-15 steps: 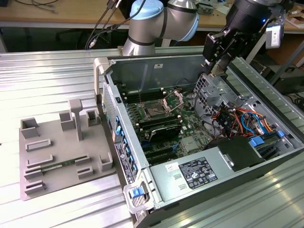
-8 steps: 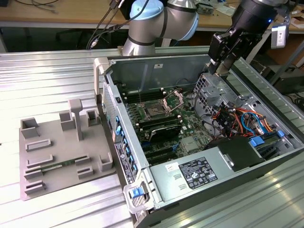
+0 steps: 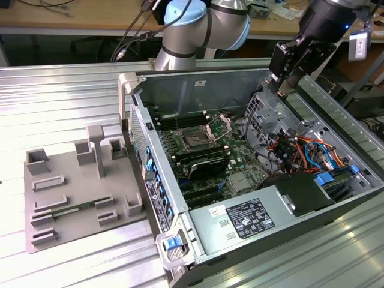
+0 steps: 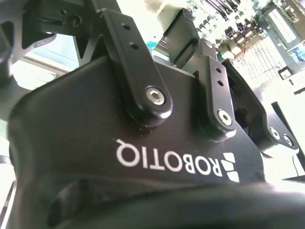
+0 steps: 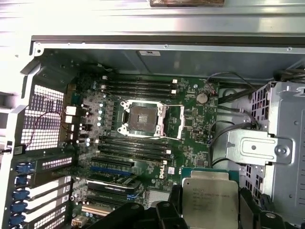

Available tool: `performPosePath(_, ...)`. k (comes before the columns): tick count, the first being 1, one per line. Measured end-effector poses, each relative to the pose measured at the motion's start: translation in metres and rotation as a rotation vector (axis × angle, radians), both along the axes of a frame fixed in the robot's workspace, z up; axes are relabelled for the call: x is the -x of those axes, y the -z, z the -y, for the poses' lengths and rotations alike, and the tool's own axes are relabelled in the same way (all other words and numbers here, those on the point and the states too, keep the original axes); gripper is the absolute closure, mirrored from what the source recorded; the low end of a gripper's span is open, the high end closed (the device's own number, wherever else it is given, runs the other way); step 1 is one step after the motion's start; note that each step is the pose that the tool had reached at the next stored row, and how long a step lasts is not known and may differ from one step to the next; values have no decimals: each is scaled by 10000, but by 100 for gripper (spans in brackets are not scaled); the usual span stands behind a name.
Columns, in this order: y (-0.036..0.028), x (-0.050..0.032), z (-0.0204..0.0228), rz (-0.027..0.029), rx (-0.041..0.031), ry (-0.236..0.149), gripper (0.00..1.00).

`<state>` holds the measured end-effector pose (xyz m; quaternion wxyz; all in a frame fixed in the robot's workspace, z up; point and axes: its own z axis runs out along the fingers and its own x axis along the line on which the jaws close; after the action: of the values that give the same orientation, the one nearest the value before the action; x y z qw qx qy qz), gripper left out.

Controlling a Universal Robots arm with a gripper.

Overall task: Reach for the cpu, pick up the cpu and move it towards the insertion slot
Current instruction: 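Pick up the cpu and move it towards the insertion slot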

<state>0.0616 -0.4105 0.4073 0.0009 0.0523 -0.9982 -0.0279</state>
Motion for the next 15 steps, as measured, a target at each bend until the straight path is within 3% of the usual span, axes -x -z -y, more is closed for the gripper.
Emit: performPosePath(15,0,-242,0,0,0,0,45)
